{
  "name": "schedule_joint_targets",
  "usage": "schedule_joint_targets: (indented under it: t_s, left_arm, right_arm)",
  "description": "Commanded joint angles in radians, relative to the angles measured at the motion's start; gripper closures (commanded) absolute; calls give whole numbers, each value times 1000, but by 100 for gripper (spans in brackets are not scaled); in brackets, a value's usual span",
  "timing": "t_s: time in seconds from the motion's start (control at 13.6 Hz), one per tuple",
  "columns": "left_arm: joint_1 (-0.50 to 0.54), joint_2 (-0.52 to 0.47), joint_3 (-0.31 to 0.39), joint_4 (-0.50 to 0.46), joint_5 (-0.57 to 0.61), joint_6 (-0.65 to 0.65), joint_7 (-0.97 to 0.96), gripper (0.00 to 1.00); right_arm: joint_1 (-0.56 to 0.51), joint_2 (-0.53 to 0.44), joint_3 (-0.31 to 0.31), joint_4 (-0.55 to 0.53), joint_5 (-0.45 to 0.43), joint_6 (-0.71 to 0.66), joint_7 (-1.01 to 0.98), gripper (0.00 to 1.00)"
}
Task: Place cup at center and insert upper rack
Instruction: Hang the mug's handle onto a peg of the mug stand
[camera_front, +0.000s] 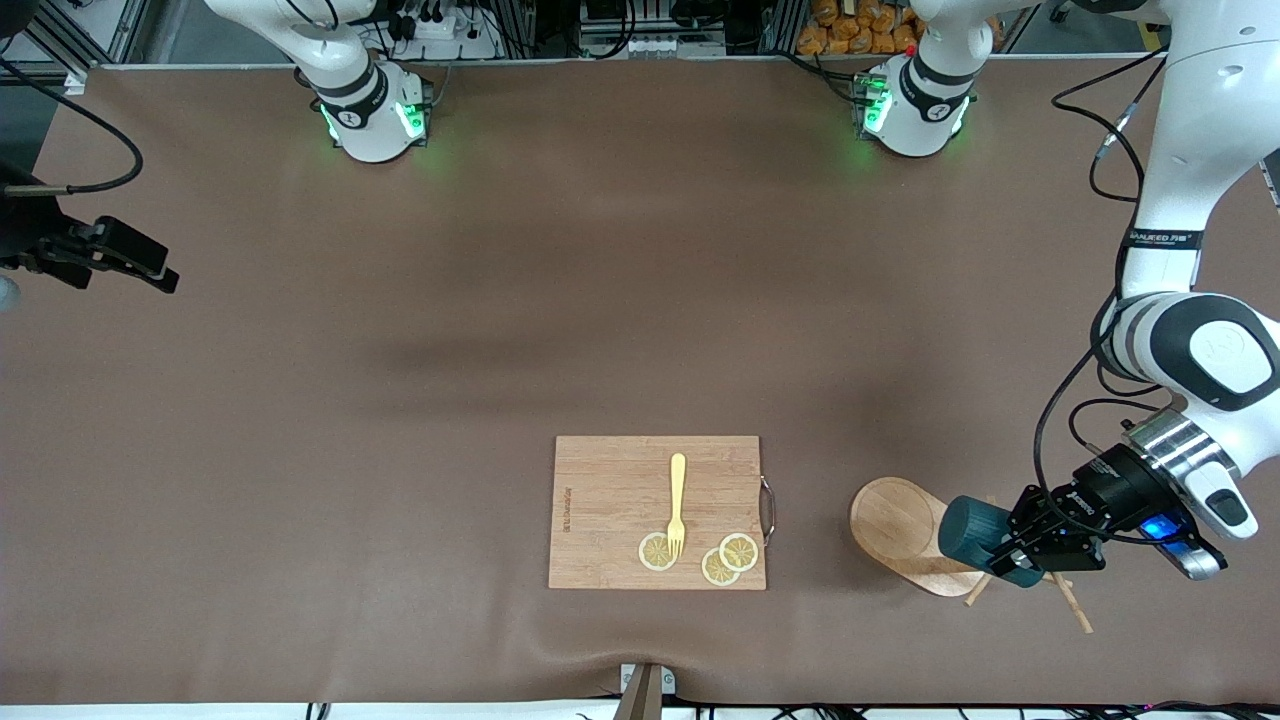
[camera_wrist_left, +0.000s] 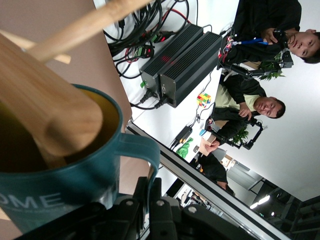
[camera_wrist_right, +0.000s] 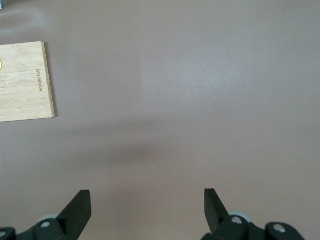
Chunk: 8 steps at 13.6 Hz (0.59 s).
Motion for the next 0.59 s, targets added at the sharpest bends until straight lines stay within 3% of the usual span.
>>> schedule_joint_targets:
  t_s: [0.0, 0.15, 0.22, 0.29, 0.37, 0.51]
  left_arm:
    - [16, -5, -5, -12, -28, 8, 9, 100]
    - [16, -5, -5, -18, -28, 7, 9, 100]
    - [19, -4, -5, -18, -31, 7, 7, 78]
    - [21, 4, -7, -16, -49, 7, 7, 12]
    - [21, 4, -5, -18, -52, 7, 16, 0]
    - [18, 2, -5, -18, -52, 7, 19, 0]
  right_arm:
    - [8, -6, -5, 2, 6, -9, 5, 0]
    - [8, -6, -5, 2, 6, -9, 5, 0]
    - [7, -6, -5, 2, 6, -9, 5, 0]
    - [7, -6, -5, 2, 6, -10, 5, 0]
    - [7, -6, -5, 2, 6, -9, 5, 0]
    - [7, -6, -5, 2, 6, -10, 5, 0]
